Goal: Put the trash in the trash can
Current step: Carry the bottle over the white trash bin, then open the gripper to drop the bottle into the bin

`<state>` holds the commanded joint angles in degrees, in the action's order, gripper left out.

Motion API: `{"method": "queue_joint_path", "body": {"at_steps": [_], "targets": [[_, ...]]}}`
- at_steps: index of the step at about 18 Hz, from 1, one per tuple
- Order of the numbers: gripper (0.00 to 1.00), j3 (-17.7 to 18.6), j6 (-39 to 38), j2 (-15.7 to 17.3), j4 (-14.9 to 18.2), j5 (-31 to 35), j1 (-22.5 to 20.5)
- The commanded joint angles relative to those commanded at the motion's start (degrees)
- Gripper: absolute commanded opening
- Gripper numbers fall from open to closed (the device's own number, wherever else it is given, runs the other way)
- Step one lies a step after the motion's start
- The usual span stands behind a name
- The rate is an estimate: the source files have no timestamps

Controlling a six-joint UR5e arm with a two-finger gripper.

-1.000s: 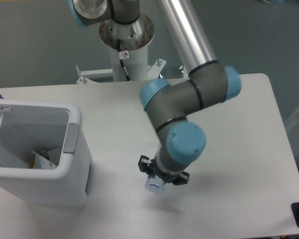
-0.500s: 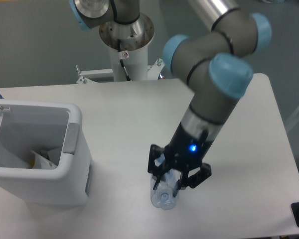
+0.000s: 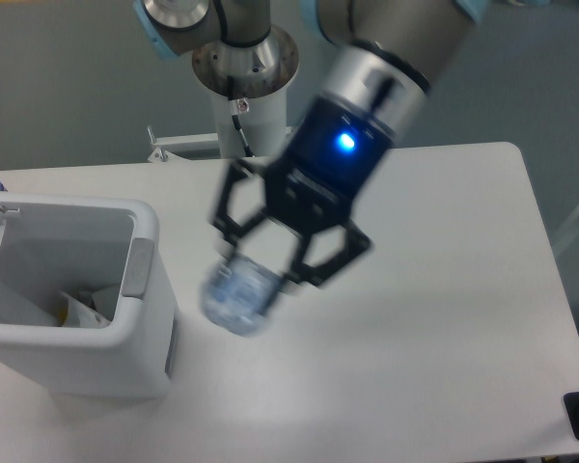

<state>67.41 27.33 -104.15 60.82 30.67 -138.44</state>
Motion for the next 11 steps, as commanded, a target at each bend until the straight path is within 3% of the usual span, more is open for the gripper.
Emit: {"method": "queue_joint_path", "body": {"at_steps": [3, 6, 8, 11], "targets": [[0.11, 1.6, 0.1, 0.2, -2.4, 0.0, 4.5], [0.12, 6.7, 0.4, 1.1, -7.3, 0.1, 6.8], [0.13, 9.5, 0.6, 1.8, -8.6, 0.1, 7.8], [0.25, 11.5, 1.4, 2.6, -8.6, 0.1, 7.9]]}}
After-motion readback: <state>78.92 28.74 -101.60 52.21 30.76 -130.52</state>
